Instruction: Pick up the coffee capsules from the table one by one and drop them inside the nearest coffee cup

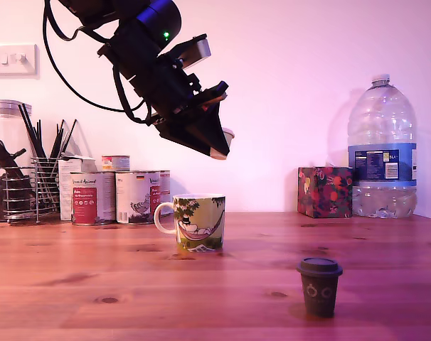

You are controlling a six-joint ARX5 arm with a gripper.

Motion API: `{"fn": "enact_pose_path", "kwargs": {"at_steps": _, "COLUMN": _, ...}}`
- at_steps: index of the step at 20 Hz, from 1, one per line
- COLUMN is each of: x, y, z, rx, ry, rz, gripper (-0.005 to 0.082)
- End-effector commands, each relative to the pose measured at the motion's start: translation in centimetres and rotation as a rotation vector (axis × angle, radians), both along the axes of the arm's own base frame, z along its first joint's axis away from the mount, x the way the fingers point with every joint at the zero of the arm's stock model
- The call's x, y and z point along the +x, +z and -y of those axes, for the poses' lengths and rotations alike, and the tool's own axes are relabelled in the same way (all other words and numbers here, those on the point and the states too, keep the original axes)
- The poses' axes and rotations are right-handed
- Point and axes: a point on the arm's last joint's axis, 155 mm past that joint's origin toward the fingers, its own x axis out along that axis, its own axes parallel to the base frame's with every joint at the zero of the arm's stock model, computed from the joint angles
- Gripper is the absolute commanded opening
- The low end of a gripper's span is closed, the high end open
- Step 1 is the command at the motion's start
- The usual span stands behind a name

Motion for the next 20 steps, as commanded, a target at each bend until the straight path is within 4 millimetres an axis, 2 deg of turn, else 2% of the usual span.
{"fn": "enact_pose_path", "kwargs": {"at_steps": 1, "x": -0.7, "y": 0.6, "z": -0.4, "rx": -0.004, "ry": 0.011, "rz": -0.004, "gripper": 0.0201}}
{"fn": "enact_pose_path", "kwargs": {"at_steps": 5, "x": -1.3, "y": 0.5, "z": 0.3, "rx": 0.000, "ry": -0.006, "rz": -0.008, "gripper": 0.0200}}
{"fn": "enact_pose_path", "kwargs": {"at_steps": 10, "x": -2.1, "y": -0.2, "z": 0.3, "rx": 0.020, "ry": -0.011, "rz": -0.038, "gripper": 0.0200}}
{"fn": "enact_pose_path", "kwargs": {"at_steps": 14, "x": -1.6, "y": -1.2, "z": -2.4, "rx": 0.076, "ry": 0.050, "rz": -0.082, "gripper": 0.0199}}
{"fn": "enact_pose_path", "kwargs": {"at_steps": 20, "x": -0.8, "y": -0.5, "z": -5.6, "rx": 0.072, "ry": 0.109, "rz": -0.067, "gripper": 0.0198}}
